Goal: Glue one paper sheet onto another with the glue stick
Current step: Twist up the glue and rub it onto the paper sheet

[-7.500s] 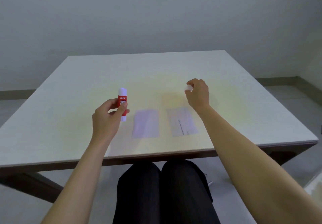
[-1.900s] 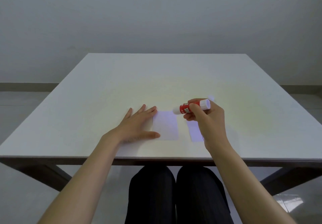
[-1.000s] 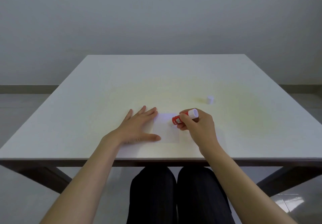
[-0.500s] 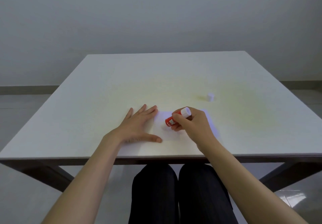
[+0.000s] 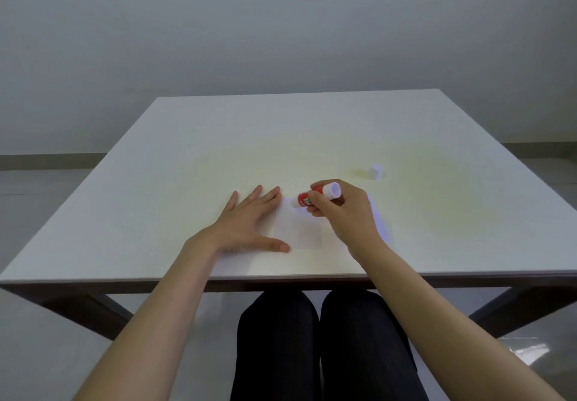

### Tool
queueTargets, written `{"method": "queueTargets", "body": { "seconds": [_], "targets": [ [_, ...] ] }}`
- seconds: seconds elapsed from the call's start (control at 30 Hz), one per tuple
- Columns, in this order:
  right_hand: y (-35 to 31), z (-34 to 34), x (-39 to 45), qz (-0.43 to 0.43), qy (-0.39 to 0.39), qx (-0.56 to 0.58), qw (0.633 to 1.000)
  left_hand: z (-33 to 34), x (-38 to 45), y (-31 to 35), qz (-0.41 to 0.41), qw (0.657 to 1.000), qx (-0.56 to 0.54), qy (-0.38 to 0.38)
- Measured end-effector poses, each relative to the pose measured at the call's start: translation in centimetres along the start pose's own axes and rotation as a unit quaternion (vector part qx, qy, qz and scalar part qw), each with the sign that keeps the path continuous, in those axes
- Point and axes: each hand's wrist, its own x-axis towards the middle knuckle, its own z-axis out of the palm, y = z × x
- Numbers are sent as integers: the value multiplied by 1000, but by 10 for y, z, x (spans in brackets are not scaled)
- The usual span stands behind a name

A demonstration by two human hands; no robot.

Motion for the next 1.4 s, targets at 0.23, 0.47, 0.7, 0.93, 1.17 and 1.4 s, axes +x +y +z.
{"method": "queueTargets", "body": {
  "seconds": [0.23, 0.47, 0.7, 0.93, 1.17, 1.4],
  "targets": [
    [1, 1, 11, 10, 10, 14, 1000, -2, -2, 3, -2, 1000, 8, -5],
    [4, -21, 3, -13, -22, -69, 997, -1, -3, 3, -3, 1000, 4, -3],
    [-7, -38, 0, -10, 47, 2, 999, -4, -5, 6, -11, 1000, 5, -6],
    [-28, -28, -23, 171, -27, 503, 847, -10, -1, 7, -57, 985, -165, 8],
    [-30, 9, -33, 256, -69, 556, 788, -12, -10, 47, 41, 846, -469, 250],
    [-19, 30, -26, 126, -28, 214, 968, -35, -3, 54, -13, 842, -393, 370]
  ]
}}
